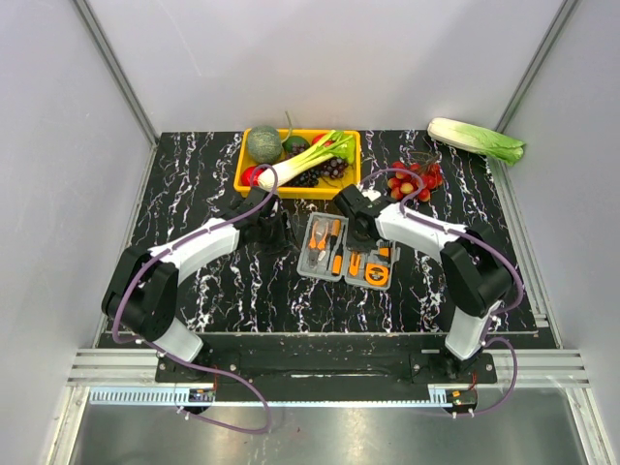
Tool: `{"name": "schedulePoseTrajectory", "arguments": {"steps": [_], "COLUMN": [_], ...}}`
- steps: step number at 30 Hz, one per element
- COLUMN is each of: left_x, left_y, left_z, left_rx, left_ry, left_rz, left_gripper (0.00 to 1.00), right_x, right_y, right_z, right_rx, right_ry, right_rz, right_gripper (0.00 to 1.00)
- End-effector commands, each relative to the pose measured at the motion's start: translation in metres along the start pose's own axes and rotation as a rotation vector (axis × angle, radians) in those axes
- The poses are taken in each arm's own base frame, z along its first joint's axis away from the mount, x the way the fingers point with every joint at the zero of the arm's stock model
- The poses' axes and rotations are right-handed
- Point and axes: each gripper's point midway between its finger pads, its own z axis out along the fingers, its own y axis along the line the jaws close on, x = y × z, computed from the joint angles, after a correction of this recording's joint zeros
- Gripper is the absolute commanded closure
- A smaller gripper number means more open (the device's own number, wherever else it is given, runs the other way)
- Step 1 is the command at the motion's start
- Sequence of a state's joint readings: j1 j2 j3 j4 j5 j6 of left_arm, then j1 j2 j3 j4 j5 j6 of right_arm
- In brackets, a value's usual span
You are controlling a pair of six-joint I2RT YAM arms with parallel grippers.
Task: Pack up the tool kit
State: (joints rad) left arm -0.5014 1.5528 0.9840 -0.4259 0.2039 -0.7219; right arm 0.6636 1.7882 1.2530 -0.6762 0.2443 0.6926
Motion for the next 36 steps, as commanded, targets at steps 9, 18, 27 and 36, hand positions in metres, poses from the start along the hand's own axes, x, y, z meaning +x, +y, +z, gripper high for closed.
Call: {"name": "schedulePoseTrajectory", "arguments": {"steps": [9, 18, 27, 36], "left_x": [-0.010, -0.008, -0.006, -0.006], "left_y": [-0.004, -0.002, 0.000, 0.002], "left_z": [-0.009, -0.005, -0.004, -0.001], "left_rx": [0.020, 0.012, 0.012, 0.011], "left_ry": [-0.045, -0.034, -0.032, -0.026], "left_rz": [0.023, 0.020, 0.020, 0.019], "left_gripper": [0.52, 0.52, 0.52, 0.52], "right_x": [0.001, 0.032, 0.046, 0.043], "right_y": [-0.002, -0.012, -0.019, -0.025], "right_z": [0.029, 0.052, 0.065, 0.065], "right_rx": [0.039, 0.079, 0.128, 0.166], "right_ry": [0.028, 0.153, 0.222, 0.198], "right_rz": [-0.008, -0.086, -0.126, -0.107], "right_gripper": [0.90, 0.90, 0.82, 0.70]}}
